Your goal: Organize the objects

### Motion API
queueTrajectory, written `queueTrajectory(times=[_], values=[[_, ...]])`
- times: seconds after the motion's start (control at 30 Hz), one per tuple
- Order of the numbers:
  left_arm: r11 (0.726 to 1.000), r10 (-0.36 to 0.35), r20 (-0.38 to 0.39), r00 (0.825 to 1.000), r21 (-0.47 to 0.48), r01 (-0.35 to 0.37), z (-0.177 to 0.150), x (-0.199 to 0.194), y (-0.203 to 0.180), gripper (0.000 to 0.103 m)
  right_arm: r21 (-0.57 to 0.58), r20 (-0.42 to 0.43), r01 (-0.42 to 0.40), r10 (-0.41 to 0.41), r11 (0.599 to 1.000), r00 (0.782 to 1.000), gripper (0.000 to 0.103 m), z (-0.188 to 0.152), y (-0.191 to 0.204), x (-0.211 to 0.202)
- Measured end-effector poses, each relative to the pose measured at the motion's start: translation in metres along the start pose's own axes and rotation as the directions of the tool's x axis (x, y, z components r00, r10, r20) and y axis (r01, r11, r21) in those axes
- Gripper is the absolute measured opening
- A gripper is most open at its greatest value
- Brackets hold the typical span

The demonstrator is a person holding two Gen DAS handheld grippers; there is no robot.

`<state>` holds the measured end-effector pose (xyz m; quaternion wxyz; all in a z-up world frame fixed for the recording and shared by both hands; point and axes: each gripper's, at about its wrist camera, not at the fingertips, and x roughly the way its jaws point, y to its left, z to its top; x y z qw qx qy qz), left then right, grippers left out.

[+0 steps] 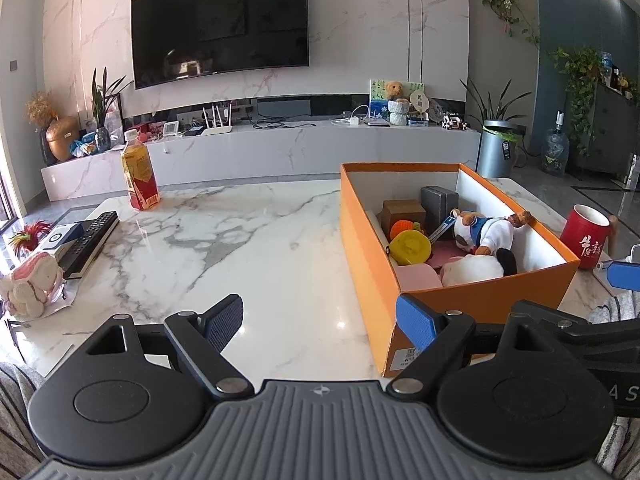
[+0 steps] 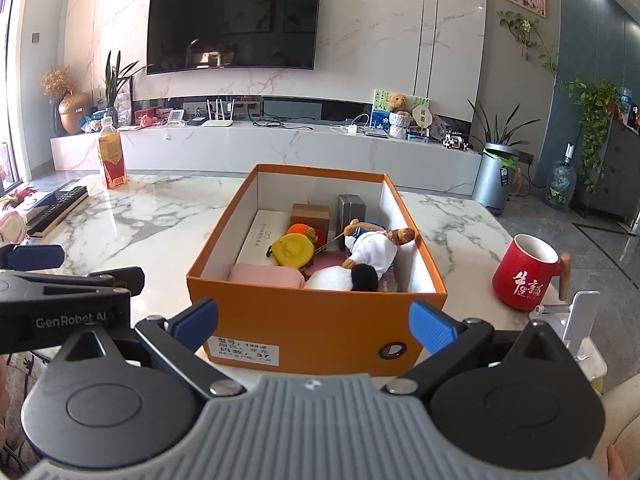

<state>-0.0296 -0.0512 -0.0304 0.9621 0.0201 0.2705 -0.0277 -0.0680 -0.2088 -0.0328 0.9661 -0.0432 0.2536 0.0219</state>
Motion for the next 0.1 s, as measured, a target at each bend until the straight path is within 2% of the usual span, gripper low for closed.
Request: queueTrajectory(times=[0.1], values=[[1.0,-0.002,0.001,1.0,0.001,0.002,0.0,-0.0005,0.0006,0.099,0.001,0.001,-0.003,0.003,1.0,1.0,0.102,-0.0004,0.0003,-0.0004]])
